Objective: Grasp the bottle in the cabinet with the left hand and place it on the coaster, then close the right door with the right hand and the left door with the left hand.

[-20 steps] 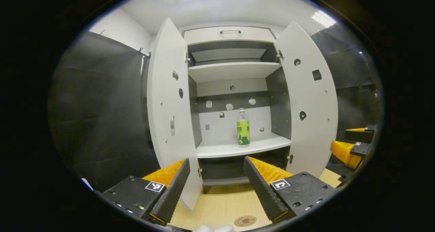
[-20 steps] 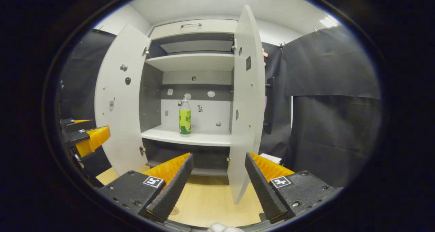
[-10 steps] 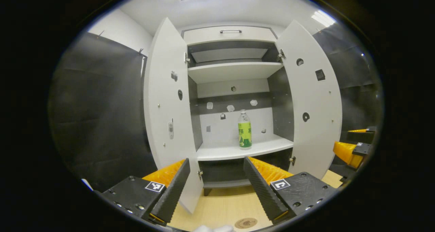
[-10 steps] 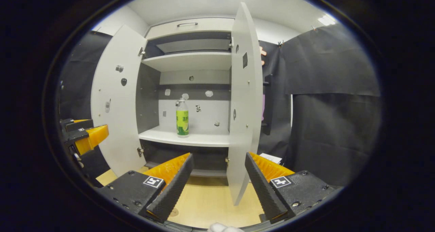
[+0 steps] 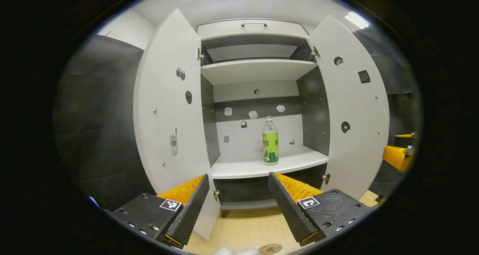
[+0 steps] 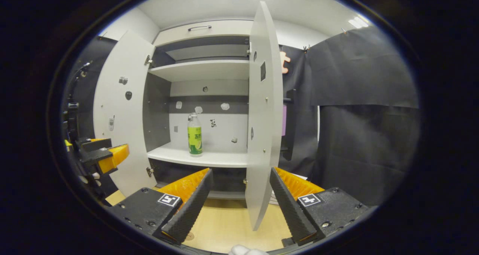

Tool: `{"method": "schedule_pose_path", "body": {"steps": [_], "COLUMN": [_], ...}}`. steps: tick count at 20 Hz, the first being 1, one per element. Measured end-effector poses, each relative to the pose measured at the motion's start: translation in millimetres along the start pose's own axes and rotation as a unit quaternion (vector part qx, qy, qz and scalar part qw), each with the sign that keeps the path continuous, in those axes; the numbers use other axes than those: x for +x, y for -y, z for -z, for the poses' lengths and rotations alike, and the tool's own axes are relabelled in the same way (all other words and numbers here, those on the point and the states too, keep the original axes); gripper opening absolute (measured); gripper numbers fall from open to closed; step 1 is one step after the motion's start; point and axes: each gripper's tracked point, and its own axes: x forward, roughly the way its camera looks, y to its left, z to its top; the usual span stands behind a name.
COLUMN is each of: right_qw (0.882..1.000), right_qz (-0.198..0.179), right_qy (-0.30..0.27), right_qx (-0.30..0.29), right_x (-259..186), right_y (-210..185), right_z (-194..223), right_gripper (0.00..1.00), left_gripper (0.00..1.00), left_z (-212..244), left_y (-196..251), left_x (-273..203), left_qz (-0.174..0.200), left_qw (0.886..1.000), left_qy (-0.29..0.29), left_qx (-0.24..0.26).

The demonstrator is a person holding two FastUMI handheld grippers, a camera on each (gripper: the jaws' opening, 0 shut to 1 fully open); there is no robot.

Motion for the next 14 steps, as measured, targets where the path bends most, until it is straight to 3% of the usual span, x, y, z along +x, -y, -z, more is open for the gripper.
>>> {"method": "schedule_pose_path", "body": {"steps": [14], "right_qw": [1.000], "right_qz": [0.015], "right_qy": [-0.022], "right_qx": [-0.014], "right_x": [-23.4], "right_y": [7.7], "right_z": [-13.8], "right_gripper": [1.00], "left_gripper": [0.97], "left_z": [-64.3], "left_y": [54.9], "left_x": [185.1], "left_qz": [0.023], "left_qw": [0.998], "left_qy": [0.057], "left_qx": [-0.007]}}
